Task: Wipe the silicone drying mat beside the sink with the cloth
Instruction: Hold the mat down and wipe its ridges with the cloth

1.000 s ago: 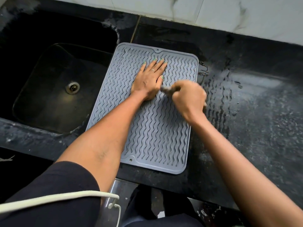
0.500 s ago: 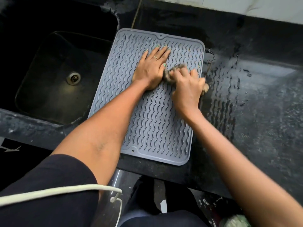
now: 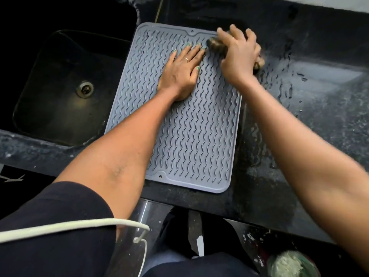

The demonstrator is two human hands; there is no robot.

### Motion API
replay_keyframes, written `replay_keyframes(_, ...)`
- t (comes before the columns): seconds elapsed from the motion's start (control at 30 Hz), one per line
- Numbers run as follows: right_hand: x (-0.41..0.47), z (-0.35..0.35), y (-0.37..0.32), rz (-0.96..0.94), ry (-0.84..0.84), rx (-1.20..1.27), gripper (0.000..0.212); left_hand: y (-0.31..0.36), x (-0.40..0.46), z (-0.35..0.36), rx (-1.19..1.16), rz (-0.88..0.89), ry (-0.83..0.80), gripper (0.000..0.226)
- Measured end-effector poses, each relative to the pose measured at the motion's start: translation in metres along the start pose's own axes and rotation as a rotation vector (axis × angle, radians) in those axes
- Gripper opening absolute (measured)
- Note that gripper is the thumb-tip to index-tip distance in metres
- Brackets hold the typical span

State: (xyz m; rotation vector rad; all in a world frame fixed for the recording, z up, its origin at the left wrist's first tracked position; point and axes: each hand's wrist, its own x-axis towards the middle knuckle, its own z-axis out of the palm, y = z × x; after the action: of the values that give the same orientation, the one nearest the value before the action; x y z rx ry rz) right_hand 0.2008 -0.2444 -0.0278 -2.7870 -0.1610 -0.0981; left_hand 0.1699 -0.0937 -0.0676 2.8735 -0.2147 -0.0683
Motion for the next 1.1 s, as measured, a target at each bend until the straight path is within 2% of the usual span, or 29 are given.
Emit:
replay_keyframes(0.07, 0.013, 0.011, 0.005, -0.003, -0.095, -0.081, 0.063, 0.000, 0.000, 0.001, 0.002, 0.006, 0.010, 0.054)
replay_keyframes(0.2, -0.019, 0.025, -0.001, -0.020, 0.075, -0.071, 0.047, 0.000, 0.000, 0.003, 0.005, -0.001, 0.014, 0.053)
replay_keyframes(0.4, -0.117, 0.027, -0.015, -0.052, 0.297, -0.023, 0.030, 0.002, -0.004, -0.003, 0.006, -0.009, -0.016, 0.053)
replay_keyframes(0.5, -0.147, 0.018, -0.020, -0.096, 0.293, -0.026, 0.023, 0.004, -0.006, -0.005, -0.014, -0.005, -0.024, 0.052)
replay_keyframes(0.6, -0.134, -0.004, -0.013, -0.049, 0.110, 0.173, 0.021, 0.008, -0.015, -0.009, -0.037, -0.028, 0.010, 0.049)
replay_keyframes(0.7, -0.090, -0.021, -0.003, 0.145, 0.201, 0.411, 0.027, 0.015, -0.035, -0.007, -0.049, -0.073, 0.001, 0.049)
replay_keyframes(0.77, -0.057, -0.019, 0.002, 0.152, 0.210, 0.326, 0.037, 0.018, -0.057, -0.001, -0.048, -0.118, -0.025, 0.050)
replay_keyframes(0.87, -0.026, -0.001, 0.006, 0.134, 0.018, 0.098, 0.025, 0.020, -0.080, 0.008, 0.019, -0.167, -0.016, 0.051)
replay_keyframes(0.93, -0.028, 0.007, 0.003, 0.104, -0.058, -0.015, 0.029, 0.019, -0.079, 0.008, 0.045, -0.173, -0.006, 0.051)
replay_keyframes(1.03, -0.049, 0.019, 0.001, 0.006, 0.068, -0.097, 0.054, 0.017, -0.076, 0.011, 0.056, -0.177, 0.005, 0.051)
replay_keyframes(1.1, -0.075, 0.022, 0.001, -0.055, 0.129, -0.136, 0.062, 0.016, -0.075, 0.013, 0.052, -0.173, 0.015, 0.051)
